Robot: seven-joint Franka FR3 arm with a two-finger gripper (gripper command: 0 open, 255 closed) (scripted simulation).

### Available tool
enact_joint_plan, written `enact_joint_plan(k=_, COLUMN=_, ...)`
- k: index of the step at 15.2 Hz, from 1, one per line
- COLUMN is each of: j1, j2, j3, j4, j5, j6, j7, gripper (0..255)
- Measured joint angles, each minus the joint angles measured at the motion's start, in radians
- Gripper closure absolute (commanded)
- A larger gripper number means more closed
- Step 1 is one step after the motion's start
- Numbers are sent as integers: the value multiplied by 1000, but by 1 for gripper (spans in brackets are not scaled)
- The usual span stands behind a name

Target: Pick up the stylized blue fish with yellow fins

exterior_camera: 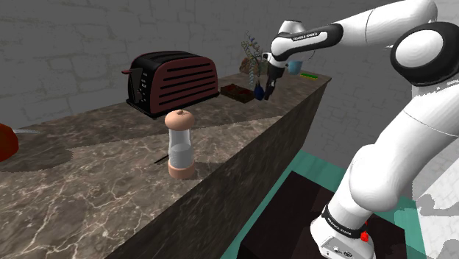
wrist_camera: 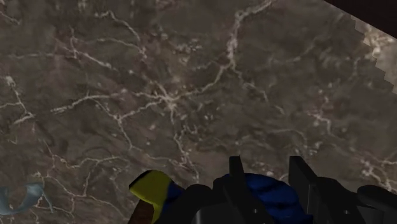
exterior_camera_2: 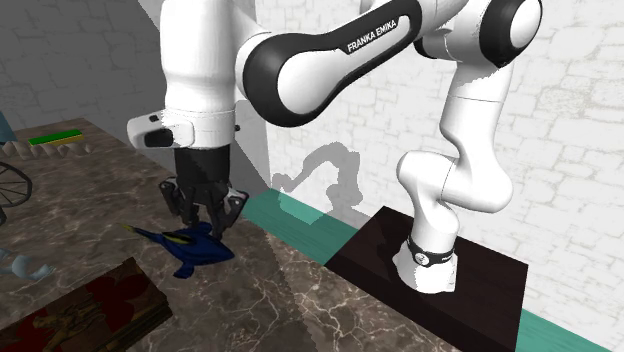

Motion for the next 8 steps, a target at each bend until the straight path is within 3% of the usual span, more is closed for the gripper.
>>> enact_joint_plan(k=8, j1=3, j2=-10, j3=6, j4=93, j5=-3, j6=-102, j7=5, gripper=255)
